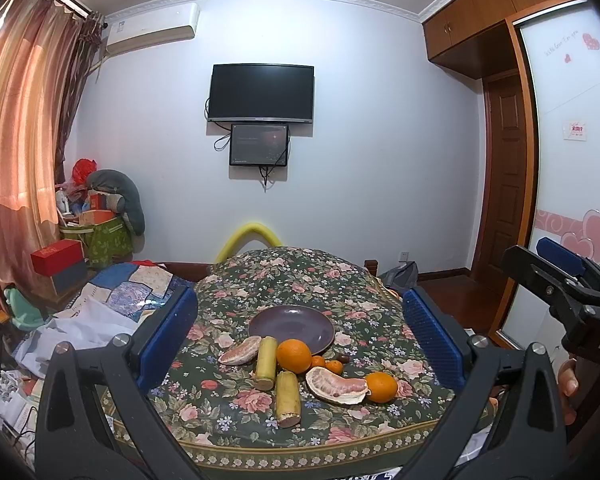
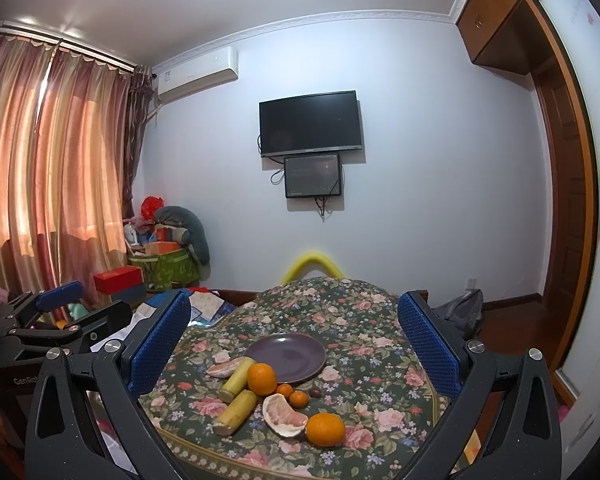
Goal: Organize fruits
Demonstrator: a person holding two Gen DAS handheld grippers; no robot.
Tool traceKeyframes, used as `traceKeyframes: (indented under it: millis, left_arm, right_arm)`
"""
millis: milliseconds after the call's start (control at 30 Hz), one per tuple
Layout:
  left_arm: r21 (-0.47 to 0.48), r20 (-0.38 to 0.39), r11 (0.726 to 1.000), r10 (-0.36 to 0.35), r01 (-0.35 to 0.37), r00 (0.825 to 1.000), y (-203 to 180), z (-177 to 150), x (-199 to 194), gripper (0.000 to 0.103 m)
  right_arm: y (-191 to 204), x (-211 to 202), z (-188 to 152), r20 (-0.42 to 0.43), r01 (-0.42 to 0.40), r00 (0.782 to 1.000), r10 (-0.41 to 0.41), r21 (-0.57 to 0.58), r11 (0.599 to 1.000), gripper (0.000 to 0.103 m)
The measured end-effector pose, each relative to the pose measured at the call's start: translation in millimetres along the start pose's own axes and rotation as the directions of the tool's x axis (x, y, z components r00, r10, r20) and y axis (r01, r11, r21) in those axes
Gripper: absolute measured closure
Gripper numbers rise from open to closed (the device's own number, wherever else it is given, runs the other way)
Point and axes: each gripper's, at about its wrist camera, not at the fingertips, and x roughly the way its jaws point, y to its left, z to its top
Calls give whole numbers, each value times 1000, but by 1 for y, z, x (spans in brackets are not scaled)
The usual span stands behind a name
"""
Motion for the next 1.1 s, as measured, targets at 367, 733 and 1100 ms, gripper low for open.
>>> traceKeyframes:
  millis: [367,733,1100]
  left_arm:
    - [0,1,1000,0,0,1000,1,0,0,0]
    - [-1,3,1000,1,-1,1000,4,2,1,0]
    - [-1,-8,1000,2,-2,1000,7,2,8,0]
  right_arm:
    - [0,0,0,-1,1,1000,-1,1,1000,0]
    - [0,1,0,-3,3,1000,-3,0,1000,0]
    - [-1,8,-3,-18,9,1000,-9,-4,1000,0]
